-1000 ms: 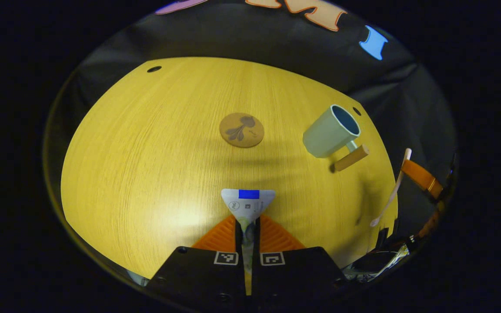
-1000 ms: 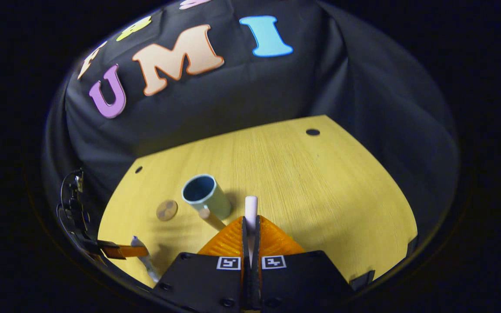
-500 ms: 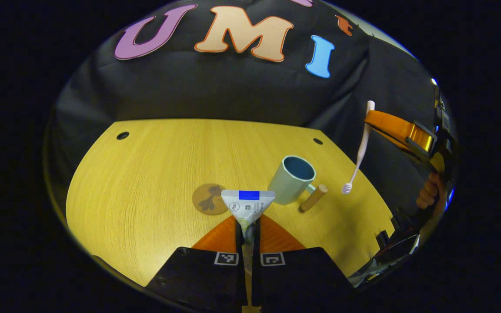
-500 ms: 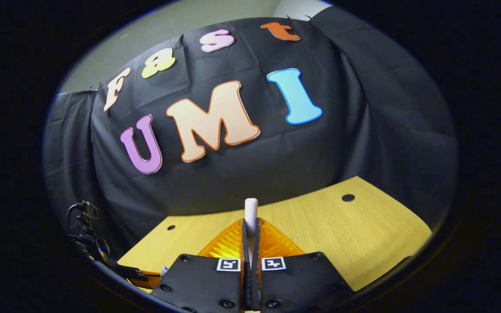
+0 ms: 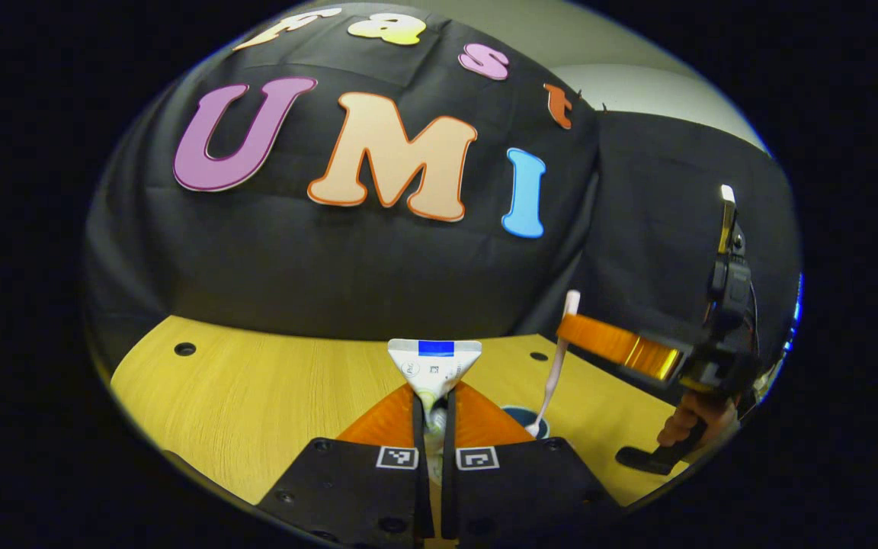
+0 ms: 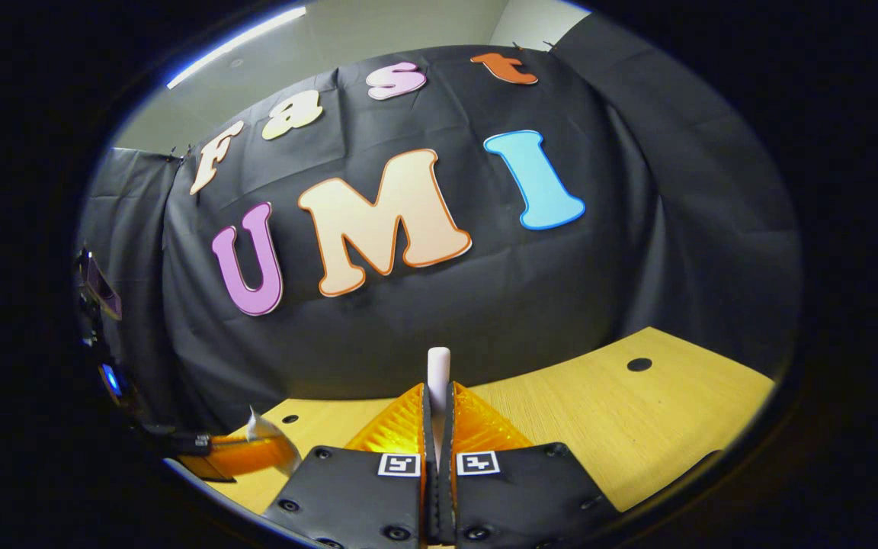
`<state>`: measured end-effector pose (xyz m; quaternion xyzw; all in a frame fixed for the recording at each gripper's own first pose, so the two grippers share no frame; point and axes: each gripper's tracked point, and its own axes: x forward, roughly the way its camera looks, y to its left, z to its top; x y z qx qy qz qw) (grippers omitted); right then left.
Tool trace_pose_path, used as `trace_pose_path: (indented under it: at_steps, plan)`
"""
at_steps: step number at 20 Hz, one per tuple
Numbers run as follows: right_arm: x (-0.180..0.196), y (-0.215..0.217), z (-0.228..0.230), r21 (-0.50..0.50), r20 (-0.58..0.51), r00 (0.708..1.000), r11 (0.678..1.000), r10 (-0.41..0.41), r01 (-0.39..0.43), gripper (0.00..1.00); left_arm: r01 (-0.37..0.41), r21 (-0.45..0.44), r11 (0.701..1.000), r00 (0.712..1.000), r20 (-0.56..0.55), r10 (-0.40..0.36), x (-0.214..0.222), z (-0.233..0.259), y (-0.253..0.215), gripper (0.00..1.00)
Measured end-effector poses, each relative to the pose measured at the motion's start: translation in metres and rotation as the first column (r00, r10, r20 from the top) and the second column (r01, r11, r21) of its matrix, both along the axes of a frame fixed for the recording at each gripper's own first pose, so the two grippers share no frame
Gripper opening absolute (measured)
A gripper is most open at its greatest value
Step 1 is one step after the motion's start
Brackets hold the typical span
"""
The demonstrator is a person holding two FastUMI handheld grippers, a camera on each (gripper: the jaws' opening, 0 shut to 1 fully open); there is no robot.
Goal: Put the toothbrush and toothpaste on the desktop into the cup, then pick up the cup and place it on the coaster on the desktop.
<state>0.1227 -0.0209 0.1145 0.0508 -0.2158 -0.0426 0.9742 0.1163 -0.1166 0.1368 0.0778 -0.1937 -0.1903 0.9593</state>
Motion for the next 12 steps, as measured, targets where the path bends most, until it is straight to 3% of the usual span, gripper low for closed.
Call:
trace_pose_path:
  at_steps: [4, 5, 8, 12]
  plan:
    - [0.009, -0.001, -0.025, -0.008, -0.045, 0.999, 1.0, 0.011, -0.011, 0.05, 0.062, -0.02, 0.998, 0.996, 0.06, -0.06, 0.01, 0.015, -0.023, 0.03]
    - [0.01, -0.003, -0.027, -0.003, -0.05, 0.999, 1.0, 0.014, -0.014, 0.09, 0.075, -0.02, 0.997, 0.995, 0.069, -0.074, 0.015, 0.018, -0.029, 0.03]
    - [-0.002, -0.011, -0.022, -0.002, -0.019, 1.0, 1.0, -0.012, 0.012, 0.12, 0.139, -0.022, 0.99, 0.988, 0.078, -0.137, 0.02, 0.019, -0.051, 0.03]
    - [-0.029, -0.03, -0.016, -0.002, 0.002, 0.998, 0.998, -0.064, 0.064, 0.8, 0.168, -0.009, 0.986, 0.983, 0.078, -0.167, 0.027, 0.016, -0.068, 0.04]
